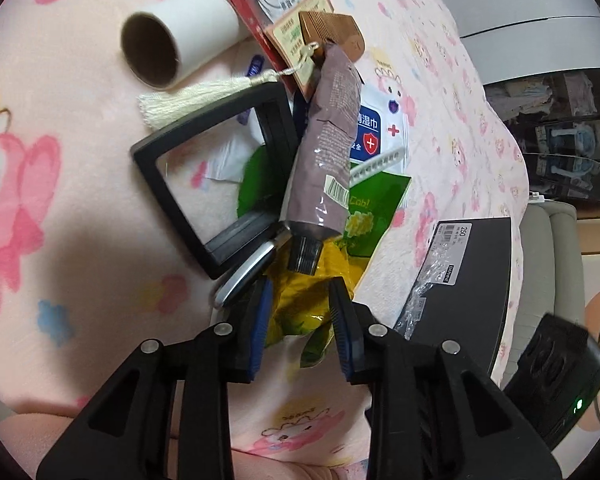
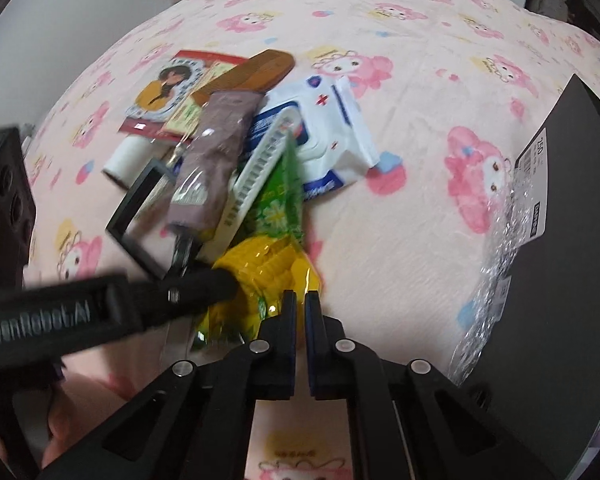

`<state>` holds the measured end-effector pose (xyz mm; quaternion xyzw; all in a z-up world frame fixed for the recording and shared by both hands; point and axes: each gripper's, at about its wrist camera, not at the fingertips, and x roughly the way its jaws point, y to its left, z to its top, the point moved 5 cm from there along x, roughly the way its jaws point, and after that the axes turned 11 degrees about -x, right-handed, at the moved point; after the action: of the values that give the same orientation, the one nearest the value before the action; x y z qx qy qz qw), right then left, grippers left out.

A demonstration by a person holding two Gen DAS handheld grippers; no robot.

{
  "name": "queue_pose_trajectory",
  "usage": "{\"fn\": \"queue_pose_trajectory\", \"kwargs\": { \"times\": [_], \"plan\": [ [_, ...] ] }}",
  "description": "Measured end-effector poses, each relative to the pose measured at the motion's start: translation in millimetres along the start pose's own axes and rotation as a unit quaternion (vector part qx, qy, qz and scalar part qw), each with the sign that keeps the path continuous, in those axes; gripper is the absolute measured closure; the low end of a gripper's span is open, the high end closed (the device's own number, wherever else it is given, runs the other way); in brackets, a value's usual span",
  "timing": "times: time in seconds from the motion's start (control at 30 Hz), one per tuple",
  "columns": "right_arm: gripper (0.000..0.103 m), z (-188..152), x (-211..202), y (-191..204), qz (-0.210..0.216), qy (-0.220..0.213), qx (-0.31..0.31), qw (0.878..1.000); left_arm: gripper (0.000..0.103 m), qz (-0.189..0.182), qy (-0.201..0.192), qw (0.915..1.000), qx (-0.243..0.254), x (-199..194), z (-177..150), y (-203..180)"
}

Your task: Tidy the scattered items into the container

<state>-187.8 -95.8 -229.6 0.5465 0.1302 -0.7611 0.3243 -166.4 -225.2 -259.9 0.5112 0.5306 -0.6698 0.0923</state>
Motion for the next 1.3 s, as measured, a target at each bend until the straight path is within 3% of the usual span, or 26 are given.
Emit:
{"fn": "queue_pose_trajectory", "kwargs": {
  "times": [0.1, 0.17, 0.4, 0.47, 0.53, 0.63, 0.77, 0.83, 0.93, 1.1, 1.3],
  "plan": [
    [0.099, -9, -3, 8, 0.030, 0.003, 0.005, 1.000, 0.063, -0.001, -0.003, 1.0000, 0.003, -1, 0, -1],
    [0.098, -15, -6, 13, 0.049, 0.004, 0.008, 0.999, 0.062, -0.001, -0.006, 1.0000, 0.005, -1, 0, -2],
    [0.093, -12, -19, 6, -0.027, -0.031, 0.017, 0.999, 0.060, 0.005, -0.008, 0.9999, 0.011, 2, 2, -5],
    [0.087, -7, -12, 5, -0.024, -0.026, 0.002, 0.999, 0.060, 0.001, 0.000, 0.9999, 0.010, 5, 2, -4],
    [0.066, -4, -2, 3, -0.020, -0.017, -0.007, 1.000, 0.060, -0.003, 0.007, 0.9999, 0.009, 8, 2, -4],
    [0.055, 5, 20, -5, 0.001, 0.007, -0.003, 1.000, 0.058, -0.007, 0.019, 0.9998, 0.004, 13, 4, -3],
    [0.057, 4, 26, -8, 0.035, 0.000, 0.010, 0.999, 0.057, -0.016, 0.026, 0.9995, 0.002, 16, 5, -4],
    [0.065, 3, 21, -9, 0.029, -0.011, 0.008, 0.999, 0.057, -0.024, 0.026, 0.9993, 0.010, 14, 4, -5],
    [0.075, 1, 10, -8, 0.030, -0.024, 0.010, 0.999, 0.054, -0.007, 0.023, 0.9990, 0.038, 12, -2, -10],
    [0.075, -4, -7, 4, 0.019, -0.032, -0.009, 0.999, 0.054, 0.015, 0.016, 0.9969, 0.075, 5, -16, -14],
    [0.075, -31, -30, 11, 0.001, -0.038, -0.004, 0.999, 0.052, 0.026, 0.061, 0.9898, 0.126, 6, -60, -19]
  ]
}}
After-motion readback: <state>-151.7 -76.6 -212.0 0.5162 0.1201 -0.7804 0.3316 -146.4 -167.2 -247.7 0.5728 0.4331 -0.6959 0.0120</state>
